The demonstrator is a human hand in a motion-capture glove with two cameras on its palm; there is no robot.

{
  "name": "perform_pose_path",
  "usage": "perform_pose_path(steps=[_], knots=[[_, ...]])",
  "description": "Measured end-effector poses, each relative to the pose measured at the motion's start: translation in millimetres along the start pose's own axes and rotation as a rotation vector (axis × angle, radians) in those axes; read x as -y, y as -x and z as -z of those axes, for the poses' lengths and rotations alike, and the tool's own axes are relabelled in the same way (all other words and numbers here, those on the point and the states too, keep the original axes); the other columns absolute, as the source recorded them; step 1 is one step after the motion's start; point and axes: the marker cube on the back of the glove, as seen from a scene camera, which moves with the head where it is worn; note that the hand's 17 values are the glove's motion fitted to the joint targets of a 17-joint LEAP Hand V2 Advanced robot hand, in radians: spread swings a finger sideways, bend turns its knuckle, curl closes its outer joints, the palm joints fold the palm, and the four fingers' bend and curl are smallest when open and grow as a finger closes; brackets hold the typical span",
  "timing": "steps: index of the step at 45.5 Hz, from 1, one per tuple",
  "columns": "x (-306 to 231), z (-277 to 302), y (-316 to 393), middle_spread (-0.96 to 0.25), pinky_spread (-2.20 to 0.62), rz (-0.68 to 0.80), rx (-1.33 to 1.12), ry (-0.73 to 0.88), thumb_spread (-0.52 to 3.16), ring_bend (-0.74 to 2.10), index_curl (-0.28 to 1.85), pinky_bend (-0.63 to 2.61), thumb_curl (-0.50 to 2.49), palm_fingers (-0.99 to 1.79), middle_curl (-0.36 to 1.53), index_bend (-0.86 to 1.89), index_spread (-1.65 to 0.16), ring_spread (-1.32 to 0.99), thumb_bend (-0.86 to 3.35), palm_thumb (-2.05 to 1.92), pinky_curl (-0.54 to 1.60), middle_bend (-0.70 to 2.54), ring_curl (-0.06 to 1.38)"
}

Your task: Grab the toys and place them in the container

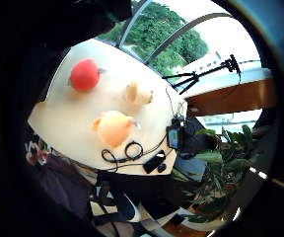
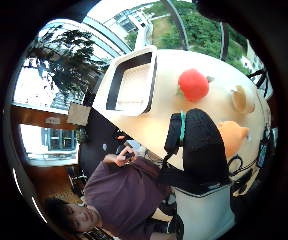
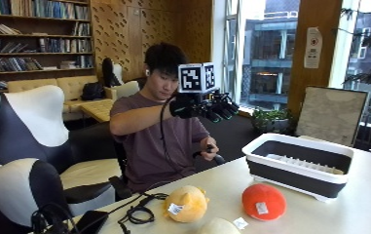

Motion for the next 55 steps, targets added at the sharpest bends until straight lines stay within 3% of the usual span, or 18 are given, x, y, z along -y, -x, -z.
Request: perform_pose_path(steps=[7,14,37,44,55], knots=[[5,8,3,-0.01,0.02,0.007,0.007,0.007,0.88,0.34,0.07,0.63,0.08,0.04,0.05,0.14,-0.18,-0.02,0.16,0.17,0.19,0.14,0.08],[13,17,9,-0.02,0.02,0.0,-0.006,0.02,1.18,0.39,0.12,0.69,0.14,-0.01,0.09,0.16,-0.22,-0.02,0.18,0.16,0.23,0.17,0.12],[111,17,16,-0.02,0.03,-0.119,0.011,0.128,1.49,0.45,0.23,0.74,0.25,-0.07,0.2,0.15,-0.25,-0.03,0.14,0.11,0.29,0.17,0.17],[151,-30,9,-0.02,0.02,-0.212,0.028,0.218,1.5,0.46,0.24,0.74,0.27,-0.09,0.22,0.14,-0.25,-0.03,0.12,0.09,0.3,0.17,0.19],[167,-169,12,-0.03,0.04,-0.273,0.027,0.567,1.43,0.4,0.2,0.9,0.29,-0.22,0.23,0.06,-0.25,0.0,0.06,0.06,0.35,0.11,0.19]])
